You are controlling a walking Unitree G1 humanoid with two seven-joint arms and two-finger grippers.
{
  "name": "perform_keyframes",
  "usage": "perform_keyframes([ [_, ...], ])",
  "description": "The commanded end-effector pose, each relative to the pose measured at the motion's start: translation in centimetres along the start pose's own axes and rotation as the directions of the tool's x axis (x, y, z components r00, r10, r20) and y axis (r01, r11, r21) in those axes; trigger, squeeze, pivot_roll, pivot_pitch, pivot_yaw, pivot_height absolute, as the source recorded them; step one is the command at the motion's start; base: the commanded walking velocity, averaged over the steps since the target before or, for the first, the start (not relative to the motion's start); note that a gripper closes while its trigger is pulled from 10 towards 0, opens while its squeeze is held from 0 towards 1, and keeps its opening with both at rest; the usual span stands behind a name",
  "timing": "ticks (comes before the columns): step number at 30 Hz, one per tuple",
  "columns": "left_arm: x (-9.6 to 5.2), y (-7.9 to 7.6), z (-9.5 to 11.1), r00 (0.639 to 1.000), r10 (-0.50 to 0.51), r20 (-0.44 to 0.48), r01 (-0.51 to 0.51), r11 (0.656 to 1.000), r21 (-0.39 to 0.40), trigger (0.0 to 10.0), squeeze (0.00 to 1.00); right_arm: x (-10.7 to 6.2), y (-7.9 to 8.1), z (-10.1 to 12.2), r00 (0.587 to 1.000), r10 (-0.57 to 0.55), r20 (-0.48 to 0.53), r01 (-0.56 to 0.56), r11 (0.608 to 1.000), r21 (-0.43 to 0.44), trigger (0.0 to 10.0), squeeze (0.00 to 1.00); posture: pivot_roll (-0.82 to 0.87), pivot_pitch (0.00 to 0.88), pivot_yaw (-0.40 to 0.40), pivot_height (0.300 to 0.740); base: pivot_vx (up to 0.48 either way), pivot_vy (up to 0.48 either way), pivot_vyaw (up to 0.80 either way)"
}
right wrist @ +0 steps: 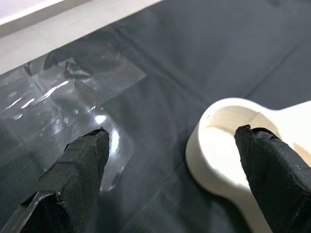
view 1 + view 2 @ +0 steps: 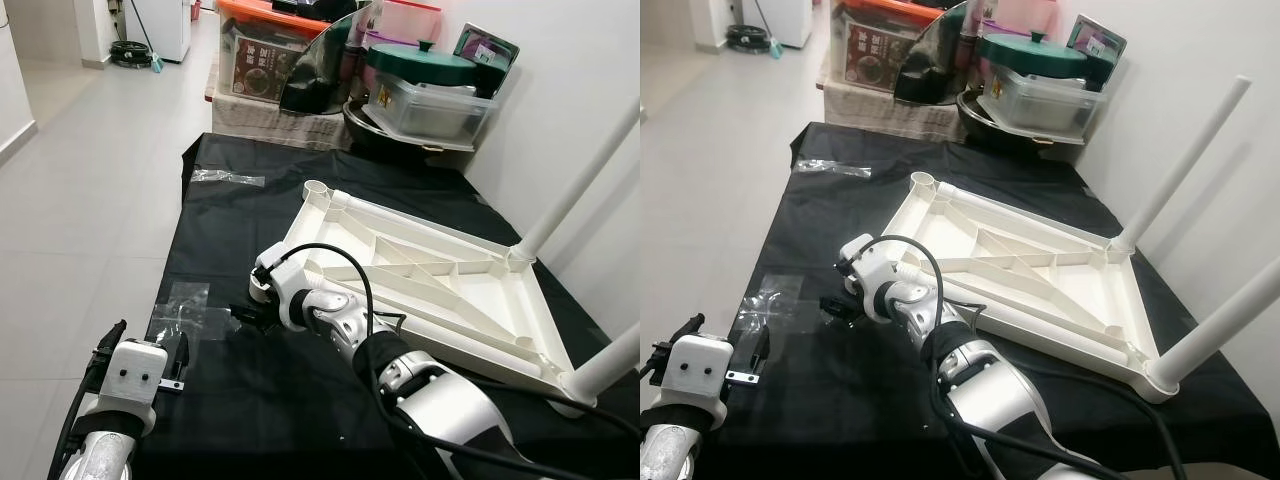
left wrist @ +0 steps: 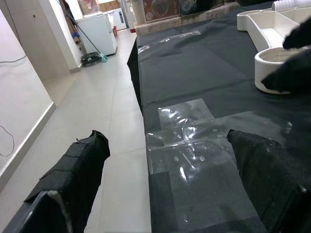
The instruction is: Building children table
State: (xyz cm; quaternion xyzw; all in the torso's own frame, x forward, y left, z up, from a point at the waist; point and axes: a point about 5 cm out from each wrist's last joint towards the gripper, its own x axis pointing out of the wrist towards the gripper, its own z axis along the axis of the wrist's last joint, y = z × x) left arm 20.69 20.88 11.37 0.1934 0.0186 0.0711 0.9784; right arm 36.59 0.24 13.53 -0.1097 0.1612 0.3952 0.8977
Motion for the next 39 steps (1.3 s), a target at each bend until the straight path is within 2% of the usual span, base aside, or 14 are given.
perform_keyframes([
  [1,-0.1,-0.3,0.1,1.0,-0.004,-0.003,0.004,1.0,-0.001,10.0,0.0,0.0,-0.1,-0.6,0.999,-0.012,-0.034,0.011,1.0,-0.014,10.0,0.0,0.25,0.0,-0.243,0.74,0.0,0.0,0.0],
  [12,0.1,-0.6,0.4,1.0,-0.001,0.001,0.001,1.0,-0.005,10.0,0.0,0.0,-0.2,-0.7,0.998,-0.026,-0.065,0.024,0.999,-0.024,10.0,0.0,0.25,0.0,-0.255,0.74,0.0,0.0,0.0],
  [21,0.1,-0.8,0.7,1.0,0.003,0.006,-0.003,1.0,-0.01,10.0,0.0,0.1,0.2,-0.5,0.989,0.024,-0.143,-0.044,0.989,-0.14,10.0,0.0,0.26,0.0,-0.277,0.74,0.0,0.0,0.0],
  [25,-0.1,-0.9,0.7,1.0,0.002,0.007,-0.002,1.0,-0.012,10.0,0.0,0.1,0.2,-0.3,0.99,0.031,-0.139,-0.052,0.987,-0.15,10.0,0.0,0.26,0.0,-0.28,0.74,0.0,0.0,0.0],
  [32,-1.3,-1.0,0.6,1.0,-0.005,-0.02,0.005,1.0,-0.019,10.0,0.0,-0.1,0.0,-0.7,0.987,0.047,-0.155,-0.072,0.984,-0.161,10.0,0.0,0.23,0.0,-0.267,0.74,0.0,0.0,0.0],
  [35,-2.9,-1.1,0.4,0.998,-0.023,-0.054,0.022,1.0,-0.022,10.0,0.0,-0.2,-0.1,-1.1,0.983,0.065,-0.173,-0.095,0.981,-0.167,10.0,0.0,0.21,0.0,-0.25,0.74,0.0,0.0,0.0],
  [36,-2.9,-1.1,0.4,0.998,-0.023,-0.054,0.022,1.0,-0.022,10.0,0.0,-0.2,-0.1,-1.1,0.983,0.065,-0.173,-0.095,0.981,-0.167,10.0,0.0,0.21,0.0,-0.25,0.74,0.0,0.0,0.0],
  [38,-4.3,-0.9,0.1,0.994,-0.047,-0.094,0.045,0.999,-0.02,10.0,0.0,-0.3,-0.1,-1.2,0.978,0.089,-0.188,-0.12,0.98,-0.157,10.0,0.0,0.19,0.031,-0.231,0.74,0.0,0.0,0.0],
  [39,-4.3,-0.9,0.1,0.994,-0.047,-0.094,0.045,0.999,-0.02,10.0,0.0,-0.3,-0.1,-1.2,0.978,0.089,-0.188,-0.12,0.98,-0.157,10.0,0.0,0.19,0.031,-0.231,0.74,0.0,0.0,0.0],
])
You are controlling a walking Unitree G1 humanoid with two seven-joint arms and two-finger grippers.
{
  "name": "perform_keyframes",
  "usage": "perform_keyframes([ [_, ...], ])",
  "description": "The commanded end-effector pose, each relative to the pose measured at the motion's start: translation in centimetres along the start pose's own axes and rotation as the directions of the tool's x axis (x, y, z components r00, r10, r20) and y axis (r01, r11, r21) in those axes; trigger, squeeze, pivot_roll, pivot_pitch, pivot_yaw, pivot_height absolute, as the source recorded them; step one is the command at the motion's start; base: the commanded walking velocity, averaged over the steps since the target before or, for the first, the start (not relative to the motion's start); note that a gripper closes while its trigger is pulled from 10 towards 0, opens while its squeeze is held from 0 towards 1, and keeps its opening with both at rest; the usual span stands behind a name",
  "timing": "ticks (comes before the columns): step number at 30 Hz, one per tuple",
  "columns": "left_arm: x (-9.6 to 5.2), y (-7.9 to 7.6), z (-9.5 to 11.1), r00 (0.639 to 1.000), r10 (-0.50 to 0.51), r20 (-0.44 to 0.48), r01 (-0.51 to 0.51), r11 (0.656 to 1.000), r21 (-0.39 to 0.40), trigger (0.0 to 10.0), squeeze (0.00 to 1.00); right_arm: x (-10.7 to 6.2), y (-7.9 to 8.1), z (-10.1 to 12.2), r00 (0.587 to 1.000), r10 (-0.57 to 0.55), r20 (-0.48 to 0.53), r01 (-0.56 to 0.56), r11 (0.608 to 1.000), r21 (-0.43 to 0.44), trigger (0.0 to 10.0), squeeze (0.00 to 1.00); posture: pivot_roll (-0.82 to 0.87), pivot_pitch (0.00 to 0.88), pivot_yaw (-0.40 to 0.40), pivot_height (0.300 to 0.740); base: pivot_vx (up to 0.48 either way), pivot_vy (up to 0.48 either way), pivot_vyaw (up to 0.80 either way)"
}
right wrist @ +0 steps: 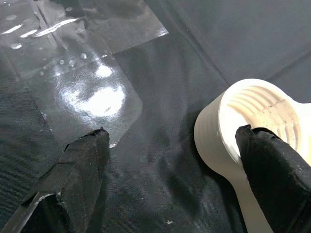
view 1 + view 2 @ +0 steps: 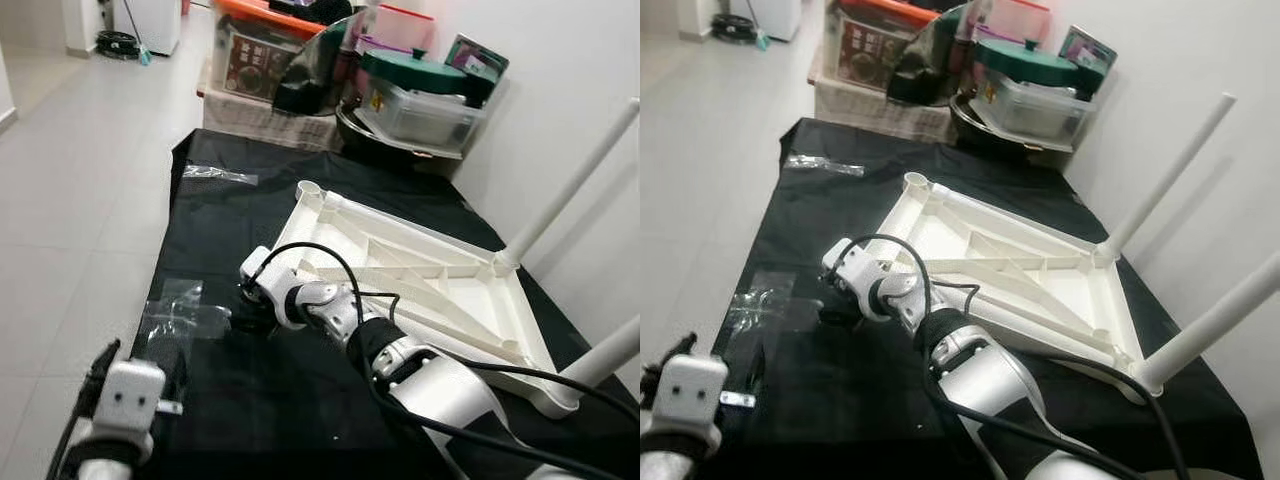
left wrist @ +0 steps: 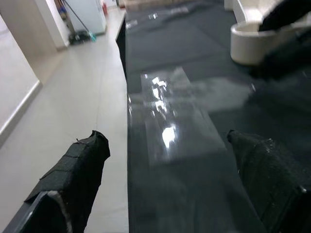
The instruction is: Building children table
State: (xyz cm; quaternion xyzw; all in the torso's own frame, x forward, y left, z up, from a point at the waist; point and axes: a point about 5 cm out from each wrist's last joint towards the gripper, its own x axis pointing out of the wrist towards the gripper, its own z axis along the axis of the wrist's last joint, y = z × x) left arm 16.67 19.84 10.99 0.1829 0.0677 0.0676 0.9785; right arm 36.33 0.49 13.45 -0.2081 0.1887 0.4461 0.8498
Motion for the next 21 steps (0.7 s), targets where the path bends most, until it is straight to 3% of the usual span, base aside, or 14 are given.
perform_keyframes([
  [1,-0.2,-0.3,0.3,1.0,-0.02,0.002,0.02,1.0,-0.003,10.0,0.0,-0.2,-0.2,-1.3,0.999,0.008,-0.048,-0.007,1.0,0.016,10.0,0.0,0.19,0.031,-0.231,0.74,0.0,0.0,0.0],
  [4,-1.3,0.1,0.3,0.999,-0.042,-0.03,0.043,0.999,0.009,10.0,0.0,-0.1,0.2,-1.3,0.998,0.039,-0.051,-0.037,0.998,0.045,10.0,0.0,0.18,0.102,-0.22,0.74,0.0,0.0,0.0],
  [10,-2.0,-0.1,0.8,0.997,-0.066,-0.041,0.067,0.998,0.01,10.0,0.0,0.4,1.5,-1.4,0.991,0.118,-0.064,-0.115,0.992,0.047,10.0,0.0,0.18,0.149,-0.229,0.74,0.0,0.0,0.0],
  [16,-2.8,-0.6,0.9,0.995,-0.081,-0.057,0.082,0.997,0.004,10.0,0.0,1.0,3.2,-1.4,0.972,0.222,-0.08,-0.221,0.975,0.022,10.0,0.0,0.19,0.169,-0.244,0.74,0.0,0.0,0.0],
  [21,-2.9,-0.6,0.9,0.995,-0.083,-0.061,0.083,0.997,0.003,10.0,0.0,1.1,3.6,-1.3,0.966,0.244,-0.082,-0.243,0.97,0.014,10.0,0.0,0.19,0.171,-0.247,0.74,0.0,0.0,0.0],
])
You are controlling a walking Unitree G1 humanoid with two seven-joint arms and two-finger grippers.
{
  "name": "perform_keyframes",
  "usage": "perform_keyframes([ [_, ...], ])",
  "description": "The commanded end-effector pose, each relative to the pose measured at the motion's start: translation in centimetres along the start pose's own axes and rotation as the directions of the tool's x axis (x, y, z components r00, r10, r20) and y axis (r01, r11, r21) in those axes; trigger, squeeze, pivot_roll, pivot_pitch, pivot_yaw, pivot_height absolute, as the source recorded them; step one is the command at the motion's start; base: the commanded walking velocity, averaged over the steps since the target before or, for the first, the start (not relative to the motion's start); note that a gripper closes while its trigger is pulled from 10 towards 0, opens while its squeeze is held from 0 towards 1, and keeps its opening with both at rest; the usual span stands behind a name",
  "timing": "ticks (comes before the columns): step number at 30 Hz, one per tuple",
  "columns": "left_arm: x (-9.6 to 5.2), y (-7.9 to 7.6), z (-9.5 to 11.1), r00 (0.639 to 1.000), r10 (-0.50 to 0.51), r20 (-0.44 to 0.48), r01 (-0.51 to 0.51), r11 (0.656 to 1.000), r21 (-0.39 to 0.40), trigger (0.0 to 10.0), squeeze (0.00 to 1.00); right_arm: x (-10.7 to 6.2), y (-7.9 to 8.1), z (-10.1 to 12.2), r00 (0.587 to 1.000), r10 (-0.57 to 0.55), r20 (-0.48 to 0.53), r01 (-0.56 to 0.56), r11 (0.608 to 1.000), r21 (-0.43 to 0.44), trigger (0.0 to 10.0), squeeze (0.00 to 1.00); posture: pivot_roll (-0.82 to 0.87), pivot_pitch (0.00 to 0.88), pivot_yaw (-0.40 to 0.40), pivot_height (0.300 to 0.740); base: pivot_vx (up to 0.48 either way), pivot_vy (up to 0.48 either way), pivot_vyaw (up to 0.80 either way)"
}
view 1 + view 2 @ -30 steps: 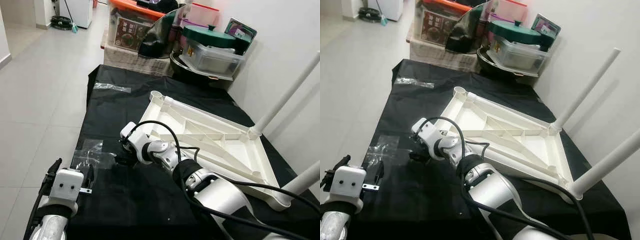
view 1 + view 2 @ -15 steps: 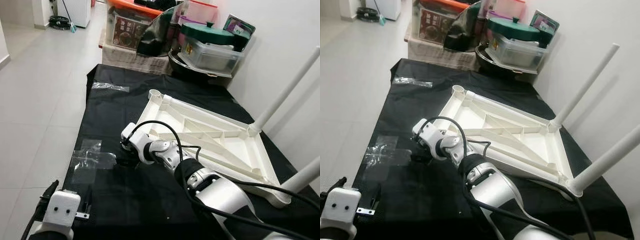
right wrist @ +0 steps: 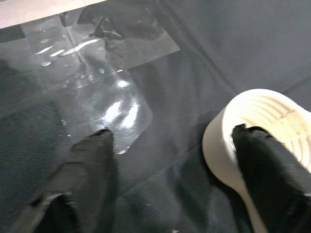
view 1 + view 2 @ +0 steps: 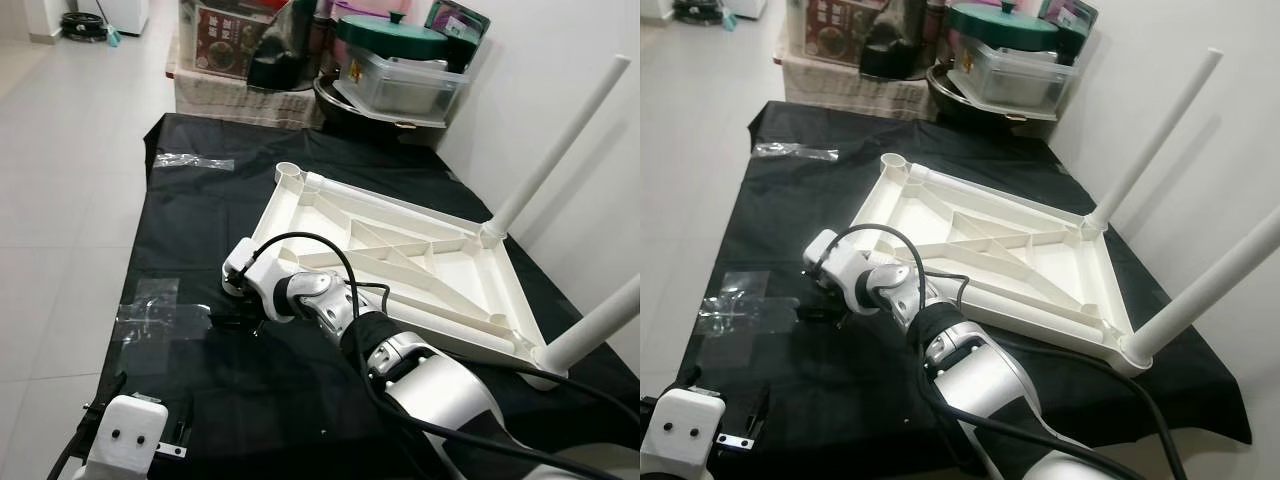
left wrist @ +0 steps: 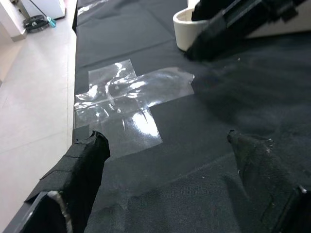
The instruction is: Building children table
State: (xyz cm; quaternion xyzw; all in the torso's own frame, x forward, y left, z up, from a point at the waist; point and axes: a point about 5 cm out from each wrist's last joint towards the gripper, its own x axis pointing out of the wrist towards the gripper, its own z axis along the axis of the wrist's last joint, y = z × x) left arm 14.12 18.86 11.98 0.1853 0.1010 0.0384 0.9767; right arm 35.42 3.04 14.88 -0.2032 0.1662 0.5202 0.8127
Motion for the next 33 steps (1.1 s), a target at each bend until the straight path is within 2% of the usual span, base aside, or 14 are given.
perform_keyframes([
  [1,-0.5,-0.3,0.0,1.0,-0.01,-0.016,0.01,1.0,-0.008,10.0,0.0,1.0,2.4,-3.1,0.987,0.12,-0.11,-0.111,0.99,0.086,0.0,0.0,0.19,0.179,-0.262,0.74,0.0,0.0,0.0],
  [6,-0.6,-0.2,0.0,1.0,-0.008,-0.02,0.008,1.0,-0.008,10.0,0.0,1.1,2.5,-2.9,0.988,0.124,-0.097,-0.115,0.989,0.094,0.0,0.0,0.19,0.179,-0.262,0.74,0.0,0.0,0.0],
  [7,-0.8,-0.3,0.1,1.0,-0.009,-0.028,0.009,1.0,-0.009,10.0,0.0,1.3,2.8,-2.6,0.987,0.121,-0.106,-0.114,0.991,0.071,10.0,0.0,0.19,0.179,-0.267,0.74,0.0,0.0,0.0],
  [11,-0.8,-0.6,0.1,0.999,-0.015,-0.03,0.014,1.0,-0.01,10.0,0.0,1.4,2.8,-2.9,0.985,0.115,-0.131,-0.109,0.993,0.053,10.0,0.0,0.19,0.176,-0.269,0.74,0.0,0.0,0.0],
  [17,-0.5,-0.8,0.3,1.0,-0.017,-0.025,0.017,1.0,-0.008,10.0,0.0,1.2,2.3,-3.6,0.982,0.026,-0.188,-0.019,0.999,0.036,10.0,0.0,0.18,0.171,-0.273,0.74,0.0,0.0,0.0],
  [27,-0.4,-1.0,0.4,0.999,-0.022,-0.023,0.022,1.0,-0.007,10.0,0.0,1.5,2.6,-3.3,0.976,0.004,-0.218,0.006,0.999,0.043,10.0,0.0,0.19,0.177,-0.279,0.74,0.0,0.0,0.0],
  [28,-0.4,-1.0,0.4,0.999,-0.023,-0.024,0.023,1.0,-0.006,10.0,0.0,1.6,2.8,-3.2,0.976,0.015,-0.218,-0.002,0.998,0.059,8.5,0.0,0.19,0.177,-0.28,0.74,0.0,0.0,0.0],
  [29,-0.4,-1.0,0.4,0.999,-0.023,-0.024,0.023,1.0,-0.006,10.0,0.0,1.7,3.0,-3.1,0.978,0.025,-0.209,-0.009,0.997,0.074,3.7,0.0,0.19,0.178,-0.282,0.74,0.0,0.0,0.0],
  [31,-0.4,-1.0,0.4,0.999,-0.023,-0.025,0.023,1.0,-0.006,10.0,0.0,1.7,3.0,-3.0,0.979,0.03,-0.201,-0.014,0.997,0.082,3.7,0.0,0.19,0.178,-0.282,0.74,0.0,0.0,0.0],
  [32,-0.3,-1.0,0.4,0.999,-0.022,-0.025,0.022,1.0,-0.006,10.0,0.0,1.7,3.1,-2.9,0.98,0.051,-0.193,-0.033,0.995,0.093,0.0,0.0,0.18,0.178,-0.284,0.74,0.0,0.0,0.0],
  [33,-0.3,-1.0,0.4,0.999,-0.022,-0.025,0.022,1.0,-0.006,10.0,0.0,1.7,3.2,-2.9,0.98,0.063,-0.19,-0.045,0.994,0.098,0.0,0.0,0.18,0.178,-0.284,0.74,0.0,0.0,0.0],
])
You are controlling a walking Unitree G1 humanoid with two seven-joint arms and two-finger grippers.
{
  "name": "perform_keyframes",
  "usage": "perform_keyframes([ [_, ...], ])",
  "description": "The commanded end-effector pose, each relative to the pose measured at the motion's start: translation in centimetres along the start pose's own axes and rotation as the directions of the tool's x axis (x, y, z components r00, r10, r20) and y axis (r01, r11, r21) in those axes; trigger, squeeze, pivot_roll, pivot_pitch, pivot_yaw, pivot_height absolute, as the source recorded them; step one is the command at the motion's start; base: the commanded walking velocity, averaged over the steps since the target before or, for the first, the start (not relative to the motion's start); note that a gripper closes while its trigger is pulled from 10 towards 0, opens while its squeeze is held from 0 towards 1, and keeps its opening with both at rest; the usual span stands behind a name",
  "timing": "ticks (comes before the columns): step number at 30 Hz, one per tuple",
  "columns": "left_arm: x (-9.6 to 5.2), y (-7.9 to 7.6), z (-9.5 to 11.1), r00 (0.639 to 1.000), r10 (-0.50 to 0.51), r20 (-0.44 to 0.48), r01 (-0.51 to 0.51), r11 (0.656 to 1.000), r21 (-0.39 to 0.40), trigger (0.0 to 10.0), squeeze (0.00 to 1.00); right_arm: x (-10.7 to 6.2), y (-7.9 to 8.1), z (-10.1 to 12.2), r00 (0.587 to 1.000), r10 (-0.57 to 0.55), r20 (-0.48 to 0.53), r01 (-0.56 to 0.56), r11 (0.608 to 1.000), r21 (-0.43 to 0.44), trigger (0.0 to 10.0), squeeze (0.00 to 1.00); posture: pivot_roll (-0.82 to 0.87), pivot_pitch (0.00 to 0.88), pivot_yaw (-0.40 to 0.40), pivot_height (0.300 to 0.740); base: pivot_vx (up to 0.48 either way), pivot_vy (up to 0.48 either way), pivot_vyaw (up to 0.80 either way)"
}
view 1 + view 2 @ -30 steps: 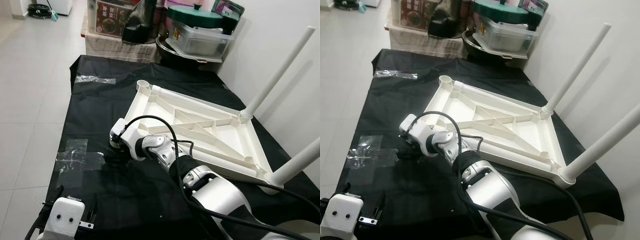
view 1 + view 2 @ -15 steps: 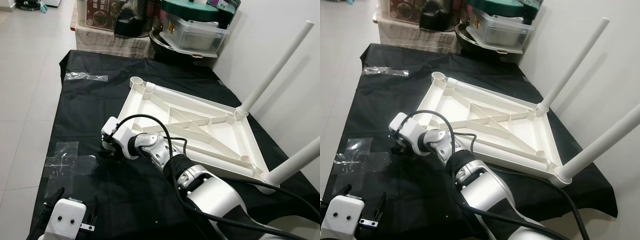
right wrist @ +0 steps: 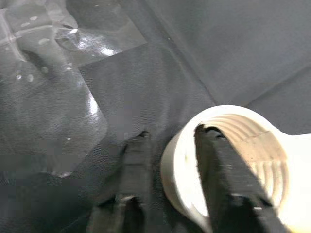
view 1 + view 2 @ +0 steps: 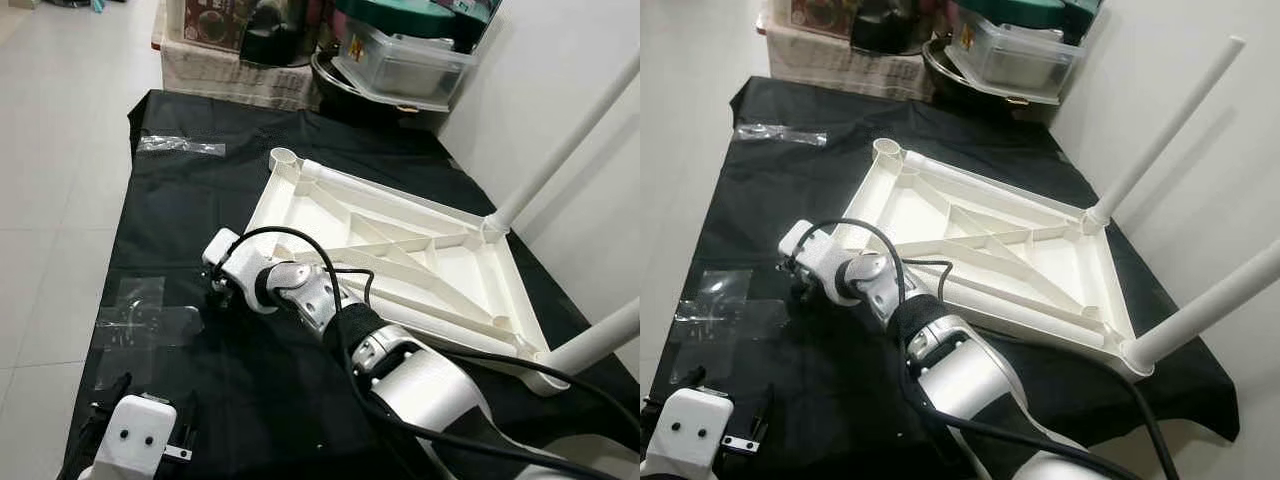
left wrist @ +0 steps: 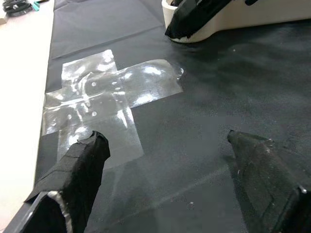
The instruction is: Building children table
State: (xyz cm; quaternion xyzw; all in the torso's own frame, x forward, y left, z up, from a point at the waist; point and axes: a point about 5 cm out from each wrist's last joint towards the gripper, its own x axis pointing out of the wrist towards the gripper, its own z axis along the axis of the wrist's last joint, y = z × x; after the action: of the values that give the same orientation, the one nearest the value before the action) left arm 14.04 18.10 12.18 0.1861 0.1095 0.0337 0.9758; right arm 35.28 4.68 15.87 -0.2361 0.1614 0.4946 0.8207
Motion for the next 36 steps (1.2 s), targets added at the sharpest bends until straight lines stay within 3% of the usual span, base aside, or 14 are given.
perform_keyframes([
  [1,-0.1,-0.4,0.0,1.0,-0.01,-0.01,0.01,1.0,-0.01,10.0,0.0,1.0,2.9,-4.4,0.979,0.133,-0.152,-0.111,0.984,0.142,0.0,0.0,0.18,0.178,-0.284,0.74,0.0,0.0,0.0],
  [10,0.5,-0.5,-0.1,1.0,-0.015,-0.005,0.015,1.0,-0.013,10.0,0.0,-1.2,2.0,-7.2,0.904,0.391,-0.171,-0.393,0.919,0.024,0.0,0.0,0.14,0.158,-0.281,0.74,0.0,0.0,0.0],
  [12,0.9,-0.6,-0.2,1.0,-0.019,0.0,0.019,1.0,-0.014,10.0,0.0,-2.6,1.6,-8.7,0.85,0.497,-0.176,-0.512,0.857,-0.05,0.0,0.0,0.12,0.146,-0.274,0.74,0.0,0.0,0.0],
  [13,0.9,-0.6,-0.2,1.0,-0.019,0.0,0.019,1.0,-0.014,10.0,0.0,-2.6,1.6,-8.7,0.85,0.497,-0.176,-0.512,0.857,-0.05,0.0,0.0,0.12,0.146,-0.274,0.74,0.0,0.0,0.0],
  [14,1.2,-0.8,-0.2,1.0,-0.026,0.007,0.026,1.0,-0.015,10.0,0.0,-3.9,1.5,-9.7,0.812,0.558,-0.169,-0.578,0.809,-0.105,0.0,0.0,0.09,0.129,-0.258,0.74,0.0,0.0,0.0],
  [15,1.2,-0.8,-0.2,1.0,-0.026,0.007,0.026,1.0,-0.015,10.0,0.0,-3.9,1.5,-9.7,0.812,0.558,-0.169,-0.578,0.809,-0.105,0.0,0.0,0.09,0.129,-0.258,0.74,0.0,0.0,0.0],
  [18,2.3,-1.0,-0.1,0.999,-0.047,0.028,0.047,0.999,-0.013,10.0,0.0,-7.3,2.2,-12.6,0.735,0.645,-0.21,-0.678,0.693,-0.246,0.0,0.0,0.05,0.097,-0.233,0.74,0.0,0.0,0.0],
  [19,2.3,-1.0,-0.1,0.999,-0.047,0.028,0.047,0.999,-0.013,10.0,0.0,-7.3,2.2,-12.6,0.735,0.645,-0.21,-0.678,0.693,-0.246,0.0,0.0,0.05,0.097,-0.233,0.74,0.0,0.0,0.0],
  [21,3.3,-1.1,0.1,0.997,-0.057,0.046,0.057,0.998,-0.008,10.0,0.0,-9.5,2.9,-14.5,0.705,0.665,-0.246,-0.709,0.646,-0.283,0.0,0.0,0.04,0.08,-0.223,0.74,0.0,0.0,0.0],
  [25,3.6,-1.1,0.2,0.997,-0.059,0.053,0.059,0.998,-0.007,10.0,0.0,-10.3,3.2,-15.0,0.692,0.676,-0.253,-0.721,0.632,-0.283,0.0,0.0,0.03,0.075,-0.22,0.74,0.0,0.0,0.0],
  [28,5.0,-1.2,0.5,0.994,-0.067,0.083,0.067,0.998,0.0,10.0,0.0,-12.7,3.9,-16.8,0.673,0.681,-0.288,-0.739,0.601,-0.304,0.0,0.0,0.01,0.031,-0.203,0.74,0.0,0.0,0.0],
  [33,5.6,-1.0,0.7,0.993,-0.067,0.098,0.066,0.998,0.01,10.0,0.0,-14.2,3.8,-17.8,0.667,0.67,-0.326,-0.745,0.593,-0.305,0.0,0.0,0.01,0.005,-0.196,0.74,0.0,0.0,0.0],
  [35,6.1,-0.8,0.7,0.992,-0.065,0.105,0.063,0.998,0.018,10.0,0.0,-14.6,3.7,-18.0,0.682,0.646,-0.343,-0.731,0.606,-0.314,0.0,0.0,0.01,0.0,-0.19,0.74,0.0,0.0,0.0],
  [36,6.3,-0.7,0.7,0.992,-0.064,0.108,0.062,0.998,0.02,10.0,0.0,-14.5,3.6,-17.9,0.707,0.617,-0.344,-0.707,0.631,-0.321,9.1,0.0,0.01,0.0,-0.19,0.74,0.0,0.0,0.0],
])
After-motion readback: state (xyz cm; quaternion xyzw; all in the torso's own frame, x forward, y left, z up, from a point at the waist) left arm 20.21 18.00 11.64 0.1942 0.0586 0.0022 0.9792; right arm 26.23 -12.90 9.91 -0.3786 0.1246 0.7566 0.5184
